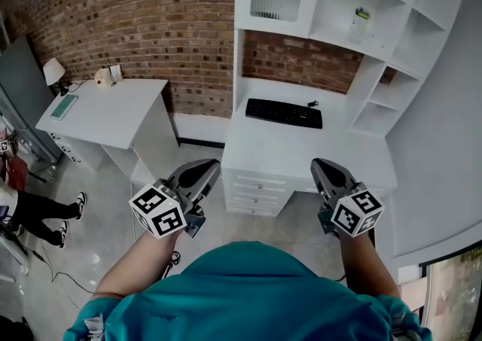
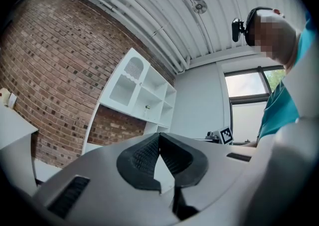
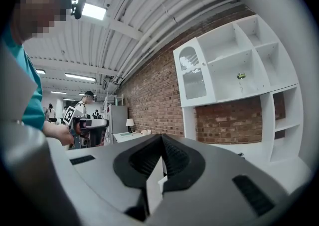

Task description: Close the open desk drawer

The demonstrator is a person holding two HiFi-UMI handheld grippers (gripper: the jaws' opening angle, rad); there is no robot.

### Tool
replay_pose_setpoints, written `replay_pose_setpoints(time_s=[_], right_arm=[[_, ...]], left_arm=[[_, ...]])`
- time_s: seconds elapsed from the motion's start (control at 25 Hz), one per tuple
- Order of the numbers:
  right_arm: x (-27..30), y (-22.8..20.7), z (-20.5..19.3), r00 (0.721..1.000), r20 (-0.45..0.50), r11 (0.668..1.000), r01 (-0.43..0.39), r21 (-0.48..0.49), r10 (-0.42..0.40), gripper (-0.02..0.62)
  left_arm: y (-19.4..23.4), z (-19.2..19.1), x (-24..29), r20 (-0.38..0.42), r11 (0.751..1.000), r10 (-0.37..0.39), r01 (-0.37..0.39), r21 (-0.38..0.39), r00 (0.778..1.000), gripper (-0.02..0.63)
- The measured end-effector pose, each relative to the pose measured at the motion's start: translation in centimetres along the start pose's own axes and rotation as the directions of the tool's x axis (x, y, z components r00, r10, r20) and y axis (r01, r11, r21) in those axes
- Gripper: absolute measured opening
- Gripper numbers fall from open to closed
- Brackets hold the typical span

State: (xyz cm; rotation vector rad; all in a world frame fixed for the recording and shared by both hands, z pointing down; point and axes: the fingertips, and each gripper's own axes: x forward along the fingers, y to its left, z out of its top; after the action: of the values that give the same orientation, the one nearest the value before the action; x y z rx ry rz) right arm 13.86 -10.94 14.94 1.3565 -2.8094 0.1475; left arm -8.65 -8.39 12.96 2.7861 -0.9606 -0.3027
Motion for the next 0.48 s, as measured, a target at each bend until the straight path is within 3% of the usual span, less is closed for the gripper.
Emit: replay_pose_setpoints(time_s=[0.48], right_arm=[[-0.2, 0.5, 1.8, 1.0, 0.019, 0.999, 0.0, -0.032, 0.0, 0.021]], left_arm=[[-0.8, 1.5, -0.3, 0.017, 1.0, 0.003, -0.003, 0.024, 1.0, 0.015]])
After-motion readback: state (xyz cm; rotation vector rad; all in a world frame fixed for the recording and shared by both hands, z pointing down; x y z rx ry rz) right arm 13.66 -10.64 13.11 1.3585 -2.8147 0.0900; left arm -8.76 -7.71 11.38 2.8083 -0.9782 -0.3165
